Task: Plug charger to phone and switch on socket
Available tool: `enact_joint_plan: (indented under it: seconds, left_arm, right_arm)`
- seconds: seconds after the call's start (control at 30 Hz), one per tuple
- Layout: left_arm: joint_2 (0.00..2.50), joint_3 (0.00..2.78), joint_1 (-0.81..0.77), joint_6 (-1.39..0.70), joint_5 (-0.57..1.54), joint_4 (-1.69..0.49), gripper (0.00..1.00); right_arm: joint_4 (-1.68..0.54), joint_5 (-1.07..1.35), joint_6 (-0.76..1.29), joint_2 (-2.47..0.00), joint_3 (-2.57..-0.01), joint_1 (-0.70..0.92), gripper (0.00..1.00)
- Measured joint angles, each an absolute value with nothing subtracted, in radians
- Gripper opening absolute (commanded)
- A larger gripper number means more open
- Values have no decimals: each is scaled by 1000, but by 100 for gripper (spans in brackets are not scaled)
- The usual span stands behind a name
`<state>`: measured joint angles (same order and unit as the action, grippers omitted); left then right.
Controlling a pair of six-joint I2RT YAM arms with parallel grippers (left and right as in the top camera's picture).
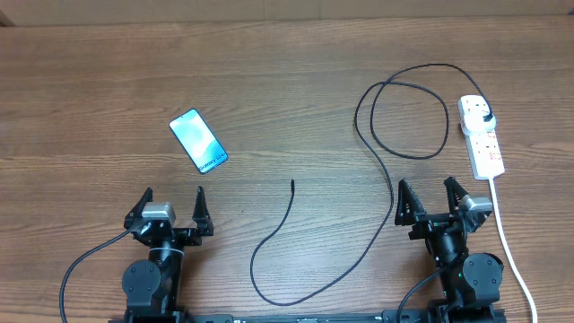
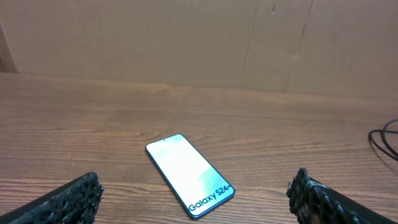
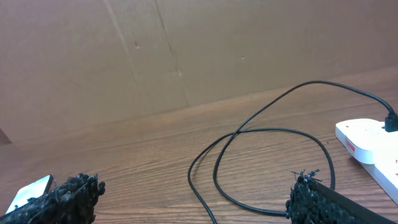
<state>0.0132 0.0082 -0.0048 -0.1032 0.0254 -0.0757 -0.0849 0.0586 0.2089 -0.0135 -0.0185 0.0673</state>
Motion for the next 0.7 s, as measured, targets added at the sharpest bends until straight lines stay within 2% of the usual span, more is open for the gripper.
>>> enact_joint_plan:
  seconds: [0.37,0.7]
  left_arm:
    - [13,17,-5,-103,23,-104,99]
    - [13,178,-5,-101,-7,-443,100]
  right_arm:
    - [-85,59,209,-14,-19,67,100]
    - [-85,59,209,-14,-19,67,100]
